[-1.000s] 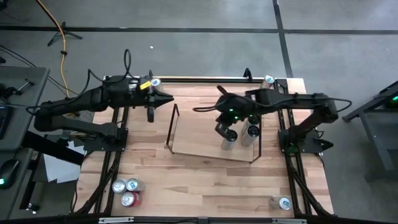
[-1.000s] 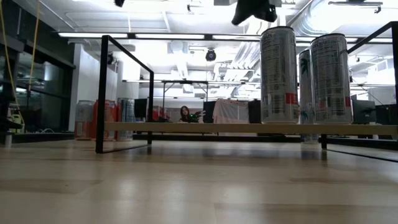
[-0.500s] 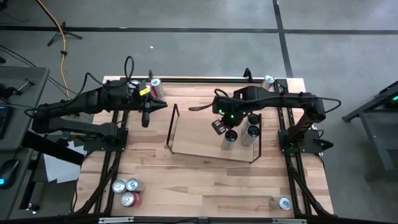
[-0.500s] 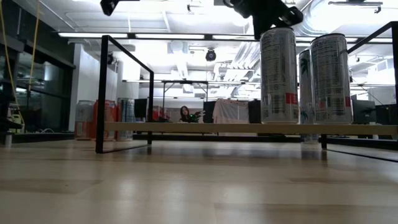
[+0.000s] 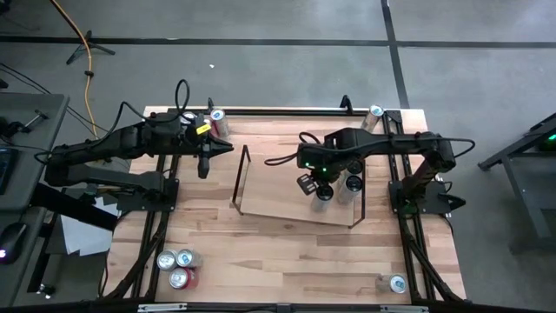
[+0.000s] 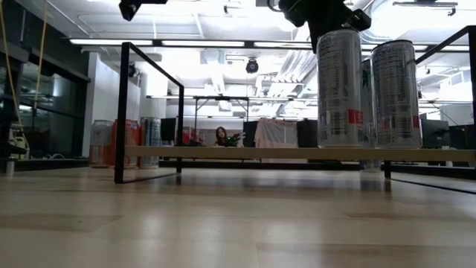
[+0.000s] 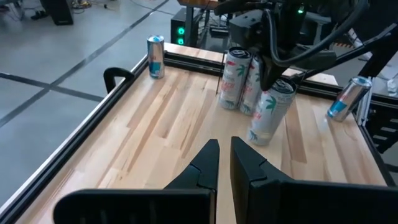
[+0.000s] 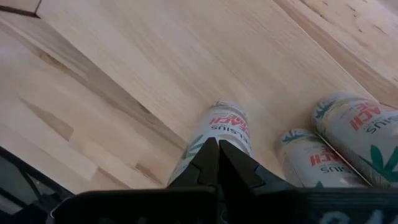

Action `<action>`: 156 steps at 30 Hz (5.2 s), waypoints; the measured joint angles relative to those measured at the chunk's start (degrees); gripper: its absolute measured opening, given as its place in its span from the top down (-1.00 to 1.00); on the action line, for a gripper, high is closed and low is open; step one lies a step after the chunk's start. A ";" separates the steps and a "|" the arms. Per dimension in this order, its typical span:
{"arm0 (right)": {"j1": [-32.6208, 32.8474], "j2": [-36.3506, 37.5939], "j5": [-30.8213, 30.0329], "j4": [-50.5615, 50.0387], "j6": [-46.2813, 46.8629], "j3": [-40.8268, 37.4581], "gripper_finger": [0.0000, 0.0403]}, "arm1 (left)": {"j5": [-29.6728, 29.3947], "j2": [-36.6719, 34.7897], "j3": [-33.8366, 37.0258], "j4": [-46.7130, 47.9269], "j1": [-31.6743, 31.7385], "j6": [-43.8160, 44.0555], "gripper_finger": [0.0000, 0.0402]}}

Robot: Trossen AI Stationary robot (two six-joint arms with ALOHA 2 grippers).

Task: Place canned beverage on shelf
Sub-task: Put the white soda can on the shelf aligned with the other white soda cans

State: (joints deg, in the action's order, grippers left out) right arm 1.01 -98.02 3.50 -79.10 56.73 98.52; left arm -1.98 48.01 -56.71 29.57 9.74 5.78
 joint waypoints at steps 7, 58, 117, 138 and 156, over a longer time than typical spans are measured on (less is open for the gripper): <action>1.42 0.00 1.24 -0.97 -0.13 0.00 1.00 | -0.09 0.00 0.00 0.10 0.00 0.11 1.00; 11.53 -3.36 0.24 2.38 -41.23 2.99 1.00 | -0.73 4.17 0.04 0.59 0.00 2.64 1.00; 10.61 -1.69 2.56 -10.83 -32.52 -4.44 1.00 | -3.37 4.17 0.00 0.59 -0.02 4.17 1.00; 8.35 -1.39 2.04 -1.65 -34.31 -4.50 1.00 | -3.40 4.17 0.00 0.59 -0.02 4.63 1.00; 8.77 -13.36 5.50 1.93 -40.25 -4.52 1.00 | -4.83 4.28 0.00 0.15 0.00 4.15 1.00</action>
State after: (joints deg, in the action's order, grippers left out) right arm 9.78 -111.38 9.00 -77.17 16.48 94.00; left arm -6.81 52.29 -56.71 29.72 9.74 9.93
